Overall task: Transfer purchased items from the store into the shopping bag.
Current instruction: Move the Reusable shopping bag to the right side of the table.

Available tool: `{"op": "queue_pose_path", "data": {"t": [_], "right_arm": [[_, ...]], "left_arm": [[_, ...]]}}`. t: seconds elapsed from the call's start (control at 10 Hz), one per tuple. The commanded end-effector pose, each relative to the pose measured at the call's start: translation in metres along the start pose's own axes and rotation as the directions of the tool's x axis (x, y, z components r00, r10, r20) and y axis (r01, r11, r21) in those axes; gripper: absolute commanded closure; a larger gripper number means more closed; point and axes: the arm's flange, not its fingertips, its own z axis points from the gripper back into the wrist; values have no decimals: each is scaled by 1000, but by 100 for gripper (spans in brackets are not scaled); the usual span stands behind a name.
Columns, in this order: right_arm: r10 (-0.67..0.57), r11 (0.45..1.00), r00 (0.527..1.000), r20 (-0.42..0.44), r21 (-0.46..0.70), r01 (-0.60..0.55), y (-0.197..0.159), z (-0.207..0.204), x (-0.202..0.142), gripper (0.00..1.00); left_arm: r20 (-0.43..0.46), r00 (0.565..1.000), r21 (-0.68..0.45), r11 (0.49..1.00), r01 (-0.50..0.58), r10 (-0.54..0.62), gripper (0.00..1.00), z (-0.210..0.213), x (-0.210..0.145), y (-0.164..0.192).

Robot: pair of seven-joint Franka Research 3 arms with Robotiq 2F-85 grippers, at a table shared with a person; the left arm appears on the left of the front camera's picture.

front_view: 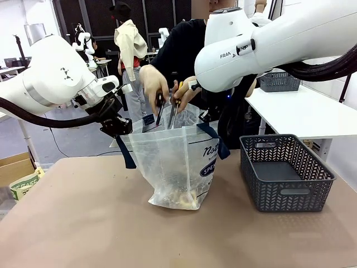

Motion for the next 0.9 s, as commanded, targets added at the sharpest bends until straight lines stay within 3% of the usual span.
{"op": "queue_pose_path", "data": {"t": [0.0, 0.8], "right_arm": [[-2, 1000, 1000, -1, -1, 2, -1, -1, 0, 100], [-2, 1000, 1000, -1, -1, 2, -1, -1, 0, 100]], "left_arm": [[5, 1000, 2, 1000, -1, 1, 100, 3, 0, 1], [5, 1000, 2, 1000, -1, 1, 100, 3, 0, 1]]}}
